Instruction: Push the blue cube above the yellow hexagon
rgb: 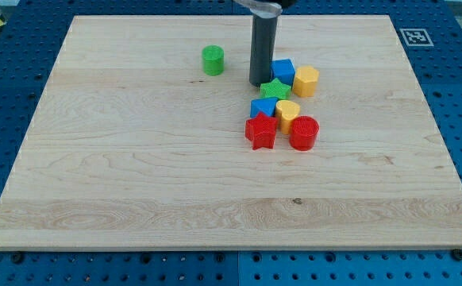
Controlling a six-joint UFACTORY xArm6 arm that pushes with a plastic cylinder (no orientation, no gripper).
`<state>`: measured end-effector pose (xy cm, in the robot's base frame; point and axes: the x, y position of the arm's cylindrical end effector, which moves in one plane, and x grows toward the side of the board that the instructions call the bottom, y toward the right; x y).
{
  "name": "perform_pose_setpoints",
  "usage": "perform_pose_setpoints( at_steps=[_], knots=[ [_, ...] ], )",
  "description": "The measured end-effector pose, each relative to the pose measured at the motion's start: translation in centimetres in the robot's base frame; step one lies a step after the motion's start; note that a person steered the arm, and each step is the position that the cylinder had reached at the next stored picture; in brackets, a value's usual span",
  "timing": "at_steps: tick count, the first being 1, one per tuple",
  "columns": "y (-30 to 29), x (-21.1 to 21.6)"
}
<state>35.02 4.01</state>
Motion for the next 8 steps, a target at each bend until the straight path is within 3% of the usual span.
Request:
perform_pose_setpoints(
  at_steps=[1,2,4,6,8],
  knots=[
    [0.9,-3.2],
    [5.7,-3.3],
    [12.3,2.3],
    [9.3,-4.2],
    [-1.4,-7.2]
  ],
)
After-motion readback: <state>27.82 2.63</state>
